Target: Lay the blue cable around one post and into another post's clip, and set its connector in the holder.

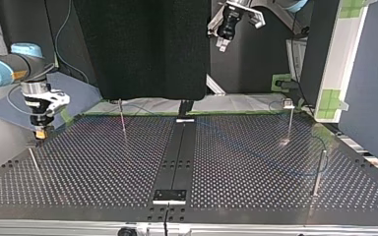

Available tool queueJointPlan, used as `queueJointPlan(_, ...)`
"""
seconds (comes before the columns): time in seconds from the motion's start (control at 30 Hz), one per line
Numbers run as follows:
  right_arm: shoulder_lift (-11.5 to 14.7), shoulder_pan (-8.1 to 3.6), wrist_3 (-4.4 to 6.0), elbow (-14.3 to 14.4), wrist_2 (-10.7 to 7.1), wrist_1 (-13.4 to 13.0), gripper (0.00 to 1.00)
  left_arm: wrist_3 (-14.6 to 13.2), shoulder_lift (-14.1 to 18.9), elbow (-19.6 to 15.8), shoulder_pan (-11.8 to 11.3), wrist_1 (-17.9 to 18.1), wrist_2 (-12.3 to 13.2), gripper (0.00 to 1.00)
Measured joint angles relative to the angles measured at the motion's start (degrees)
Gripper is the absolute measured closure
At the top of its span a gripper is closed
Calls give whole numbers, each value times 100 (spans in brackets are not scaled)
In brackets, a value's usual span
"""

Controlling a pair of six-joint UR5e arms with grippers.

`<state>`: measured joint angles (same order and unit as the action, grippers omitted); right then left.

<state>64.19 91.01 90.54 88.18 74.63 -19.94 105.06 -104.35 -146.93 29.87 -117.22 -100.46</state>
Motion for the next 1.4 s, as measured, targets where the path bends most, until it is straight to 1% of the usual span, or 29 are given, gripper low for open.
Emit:
queueJointPlan(0.07,0,-63,-19,1,-104,13,100,5,0,1,-1,-2,-8,0)
queueJointPlan(0.17,-2,-142,-13,2,-262,-65,100,11,0,1,-11,-5,-12,0)
queueJointPlan(0.37,-6,-295,46,2,-575,-286,100,8,0,5,-21,-11,-85,0)
queueJointPlan(0.43,-6,-334,58,2,-661,-329,100,7,0,6,-22,-12,-99,0)
queueJointPlan(0.57,-7,-448,100,3,-858,-382,100,6,0,7,-24,-16,-114,0)
queueJointPlan(0.67,-7,-514,125,2,-958,-396,100,6,0,10,-24,-19,-117,0)
queueJointPlan(0.73,-9,-546,147,2,-997,-422,100,6,0,16,-24,-23,-118,0)
queueJointPlan(0.87,-13,-604,232,2,-1061,-526,100,6,0,28,-26,-35,-118,0)
queueJointPlan(1.0,-20,-648,295,3,-1078,-600,100,6,0,39,-27,-45,-118,0)
queueJointPlan(1.13,-50,-677,325,3,-1080,-651,100,6,0,39,-25,-47,-118,0)
queueJointPlan(1.23,-122,-692,333,3,-1087,-684,100,5,0,41,-27,-47,-118,0)
queueJointPlan(1.4,-216,-698,341,3,-1144,-729,100,6,0,44,-28,-47,-118,0)
